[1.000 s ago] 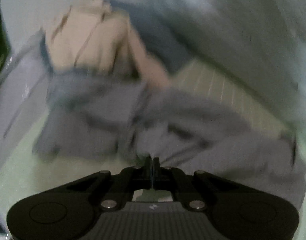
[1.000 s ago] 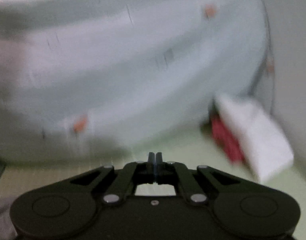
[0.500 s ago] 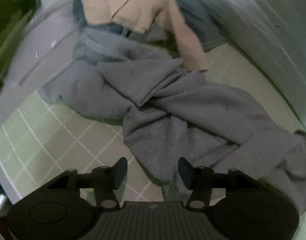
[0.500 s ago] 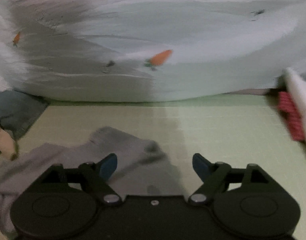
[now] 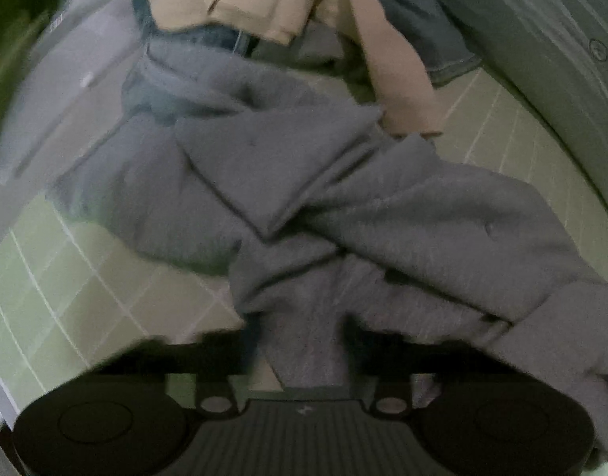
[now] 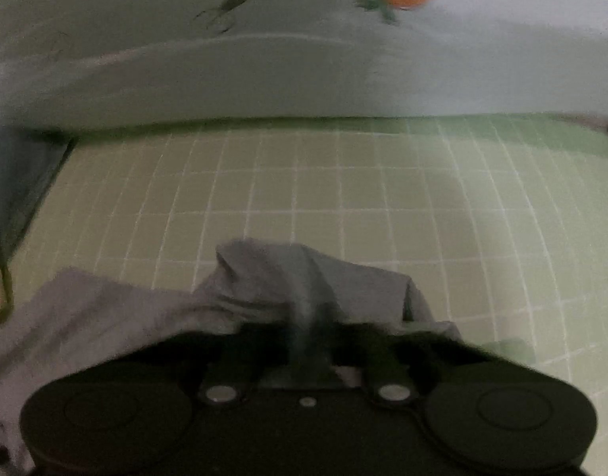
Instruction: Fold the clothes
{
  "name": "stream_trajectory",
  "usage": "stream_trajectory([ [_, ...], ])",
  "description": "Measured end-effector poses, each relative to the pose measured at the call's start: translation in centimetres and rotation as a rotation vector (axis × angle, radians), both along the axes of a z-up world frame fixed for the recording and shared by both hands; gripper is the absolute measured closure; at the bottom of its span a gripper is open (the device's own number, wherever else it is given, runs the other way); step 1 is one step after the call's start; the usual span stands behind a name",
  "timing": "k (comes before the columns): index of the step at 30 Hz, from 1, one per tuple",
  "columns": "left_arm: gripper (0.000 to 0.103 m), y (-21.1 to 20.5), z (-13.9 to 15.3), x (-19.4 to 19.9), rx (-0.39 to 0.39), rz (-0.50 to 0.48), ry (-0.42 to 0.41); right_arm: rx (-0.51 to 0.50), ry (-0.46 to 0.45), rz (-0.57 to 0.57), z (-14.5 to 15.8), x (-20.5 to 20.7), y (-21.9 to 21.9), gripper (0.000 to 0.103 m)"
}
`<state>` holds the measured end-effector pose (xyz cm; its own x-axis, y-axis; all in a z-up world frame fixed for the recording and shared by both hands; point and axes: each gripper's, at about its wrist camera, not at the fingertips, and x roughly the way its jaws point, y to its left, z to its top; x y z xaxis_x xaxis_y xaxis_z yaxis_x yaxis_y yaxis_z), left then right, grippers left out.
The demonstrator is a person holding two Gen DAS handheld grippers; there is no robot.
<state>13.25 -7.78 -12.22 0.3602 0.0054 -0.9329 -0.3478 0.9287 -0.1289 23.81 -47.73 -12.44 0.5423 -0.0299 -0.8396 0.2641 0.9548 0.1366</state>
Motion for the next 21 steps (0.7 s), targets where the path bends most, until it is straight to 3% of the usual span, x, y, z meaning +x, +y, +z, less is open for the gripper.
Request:
stream_trajectory([
  [1, 0.1, 0.2, -0.1, 0.7, -0.036, -0.001, -0.001, 0.004, -0.037, -0.02, 0.5, -0.2, -0.6, 0.102],
  [5, 0.101, -0.6, 0.7, 4.9, -0.055, 0.021, -0.067, -0.104, -0.206, -0.113, 4.7, 0.2, -3.5, 0.102],
  [8, 0.101, -2.8, 4.8, 8.1, -0.08, -0.016, -0.221, -0.123, -0.334, -0.209, 9.2, 0.4, -6.4, 0.102],
  [11, 0.101, -5.1, 10.7, 9.2, -0.097, -0.088, -0.401, -0.183, -0.485, -0.286, 14.1, -3.6, -7.9, 0.102],
  [14, 0.1, -6.6, 14.9, 7.1, -0.121, -0.161, -0.524, -0.249, -0.638, -0.36, 19.0, -8.1, -9.2, 0.102],
  [15, 0.1, -7.0, 15.0, 6.0, -0.104, -0.185, -0.528, -0.267, -0.659, -0.375, 19.7, -10.1, -9.6, 0.102],
  [17, 0.1, -7.8, 14.9, 3.9, -0.069, -0.23, -0.531, -0.283, -0.628, -0.388, 18.8, -14.1, -10.3, 0.102],
  [21, 0.099, -7.3, 8.6, -0.5, -0.021, -0.244, -0.305, -0.225, -0.353, -0.398, 10.6, -20.5, -11.2, 0.102],
])
